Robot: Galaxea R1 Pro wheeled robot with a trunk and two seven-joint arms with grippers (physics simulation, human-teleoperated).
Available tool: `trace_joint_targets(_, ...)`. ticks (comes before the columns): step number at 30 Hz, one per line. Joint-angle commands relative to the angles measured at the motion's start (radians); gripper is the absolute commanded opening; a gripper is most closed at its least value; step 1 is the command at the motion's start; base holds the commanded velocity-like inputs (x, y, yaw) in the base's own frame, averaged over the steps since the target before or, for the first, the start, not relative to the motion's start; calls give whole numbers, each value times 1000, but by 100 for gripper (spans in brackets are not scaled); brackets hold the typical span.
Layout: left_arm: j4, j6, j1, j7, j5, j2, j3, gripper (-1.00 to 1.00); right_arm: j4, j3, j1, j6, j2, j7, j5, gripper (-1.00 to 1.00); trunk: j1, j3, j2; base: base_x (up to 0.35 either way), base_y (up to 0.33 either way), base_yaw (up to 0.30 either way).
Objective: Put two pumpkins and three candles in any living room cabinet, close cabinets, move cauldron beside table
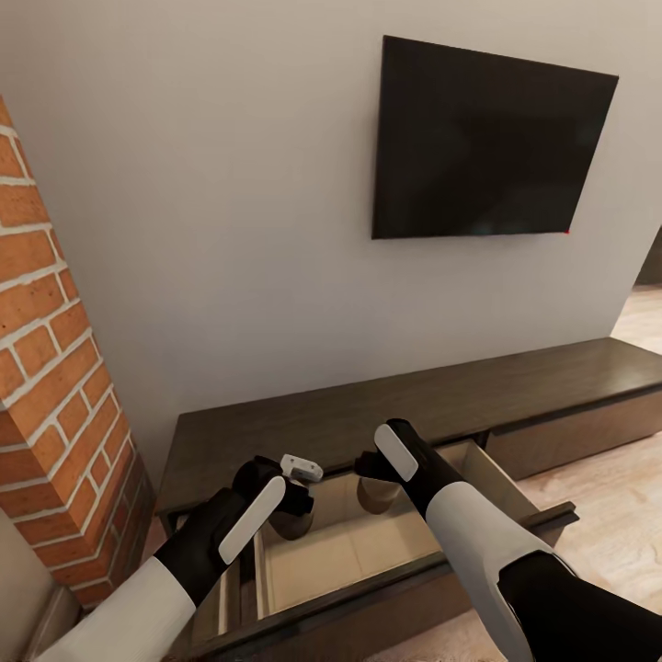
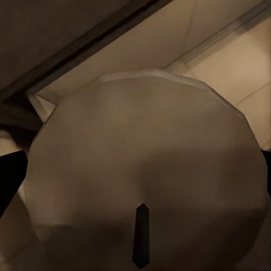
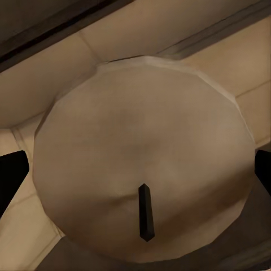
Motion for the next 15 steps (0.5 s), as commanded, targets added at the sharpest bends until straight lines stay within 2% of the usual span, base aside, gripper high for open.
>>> trace_joint_targets(1, -1, 2, -1, 10, 9, 0, -1, -100, -1, 2, -1, 0, 0, -4, -9, -100, 4, -4, -8, 0, 0, 0)
trace_joint_targets(15, -2, 2, -1, 11, 9, 0, -1, -100, -2, 4, -1, -1, 0, -2, -9, -100, 57, -48, -106, 0, 0, 0)
